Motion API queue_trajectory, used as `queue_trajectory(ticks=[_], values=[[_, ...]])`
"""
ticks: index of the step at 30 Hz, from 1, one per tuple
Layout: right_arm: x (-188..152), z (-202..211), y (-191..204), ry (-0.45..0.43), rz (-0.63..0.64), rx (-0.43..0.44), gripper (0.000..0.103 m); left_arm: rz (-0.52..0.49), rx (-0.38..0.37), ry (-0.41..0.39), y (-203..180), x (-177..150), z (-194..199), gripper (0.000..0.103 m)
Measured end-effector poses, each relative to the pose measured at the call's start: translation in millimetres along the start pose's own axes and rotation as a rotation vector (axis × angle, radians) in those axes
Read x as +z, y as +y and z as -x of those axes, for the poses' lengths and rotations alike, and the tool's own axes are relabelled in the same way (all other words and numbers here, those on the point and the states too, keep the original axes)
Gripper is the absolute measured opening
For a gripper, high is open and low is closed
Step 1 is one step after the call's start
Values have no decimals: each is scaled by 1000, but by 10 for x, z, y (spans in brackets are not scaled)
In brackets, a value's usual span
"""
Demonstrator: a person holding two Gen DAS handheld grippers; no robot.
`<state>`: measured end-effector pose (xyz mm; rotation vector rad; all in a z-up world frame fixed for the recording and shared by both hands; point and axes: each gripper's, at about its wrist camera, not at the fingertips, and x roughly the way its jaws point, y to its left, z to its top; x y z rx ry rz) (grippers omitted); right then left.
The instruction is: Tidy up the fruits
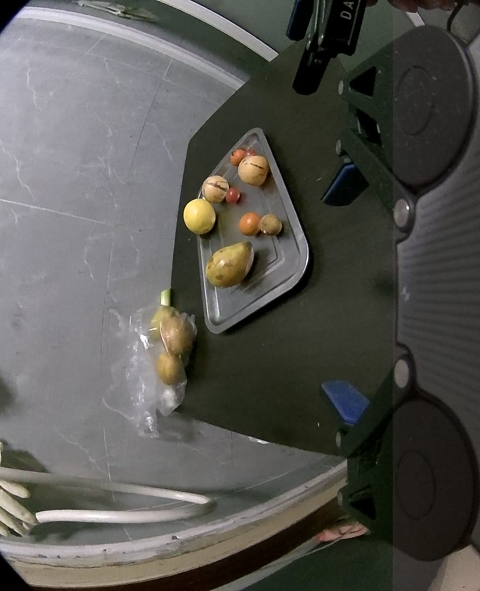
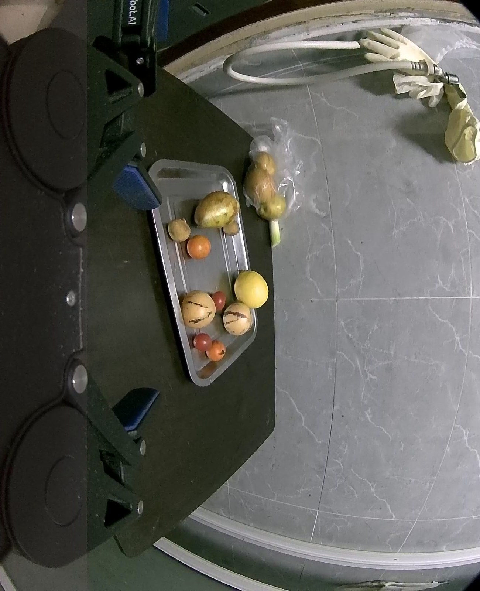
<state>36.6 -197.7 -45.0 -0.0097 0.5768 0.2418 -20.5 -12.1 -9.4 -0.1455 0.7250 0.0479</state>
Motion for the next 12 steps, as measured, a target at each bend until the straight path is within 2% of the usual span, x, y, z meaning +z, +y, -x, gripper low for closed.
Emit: queue_trajectory(ticks=[12], values=[[-6,-4,-30,2,-2,0,102,6,3,14,6,12,-37,103]])
